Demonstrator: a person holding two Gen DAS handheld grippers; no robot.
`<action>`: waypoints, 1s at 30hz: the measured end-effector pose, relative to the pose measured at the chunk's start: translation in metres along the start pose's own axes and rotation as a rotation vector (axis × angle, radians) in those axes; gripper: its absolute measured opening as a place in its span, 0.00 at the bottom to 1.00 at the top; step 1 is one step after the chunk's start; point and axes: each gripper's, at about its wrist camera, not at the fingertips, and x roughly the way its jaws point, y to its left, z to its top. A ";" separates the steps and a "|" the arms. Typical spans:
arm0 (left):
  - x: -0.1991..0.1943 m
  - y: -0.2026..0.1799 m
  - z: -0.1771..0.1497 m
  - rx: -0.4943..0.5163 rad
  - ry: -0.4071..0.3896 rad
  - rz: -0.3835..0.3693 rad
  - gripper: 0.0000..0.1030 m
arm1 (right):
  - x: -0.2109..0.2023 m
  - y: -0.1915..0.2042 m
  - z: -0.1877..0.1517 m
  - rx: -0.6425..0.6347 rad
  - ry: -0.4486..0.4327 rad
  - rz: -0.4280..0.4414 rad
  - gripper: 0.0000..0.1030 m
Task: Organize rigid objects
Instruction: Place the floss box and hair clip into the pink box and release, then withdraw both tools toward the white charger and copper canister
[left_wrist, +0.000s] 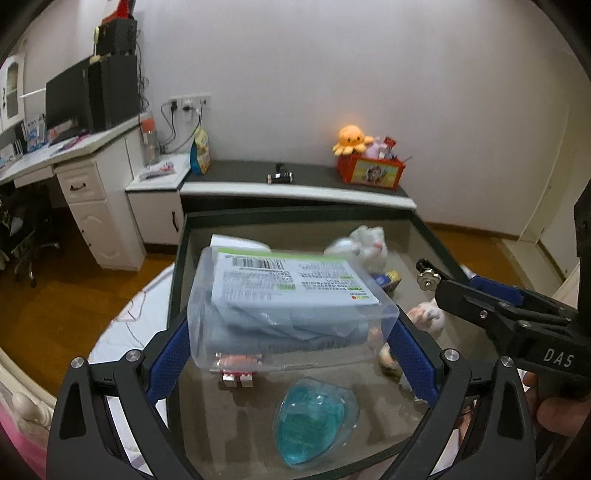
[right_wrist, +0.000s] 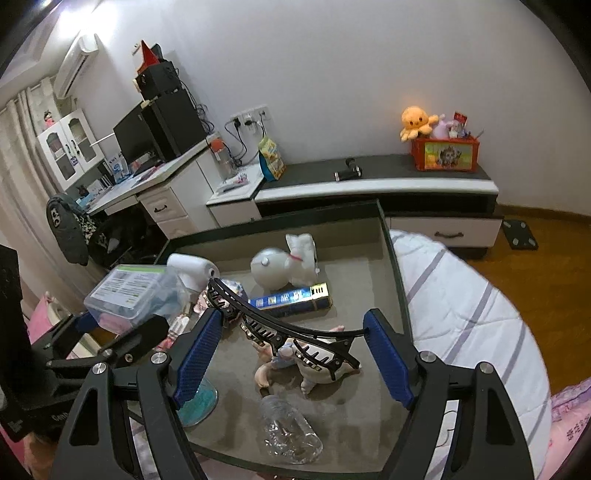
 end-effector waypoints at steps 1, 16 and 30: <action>0.002 0.000 -0.001 0.000 0.012 0.004 0.96 | 0.002 -0.003 -0.002 0.015 0.013 0.008 0.80; -0.064 0.001 -0.024 -0.033 -0.059 0.007 1.00 | -0.051 -0.012 -0.027 0.088 -0.049 -0.064 0.89; -0.131 -0.013 -0.056 -0.007 -0.104 0.014 1.00 | -0.110 0.007 -0.073 0.053 -0.086 -0.058 0.90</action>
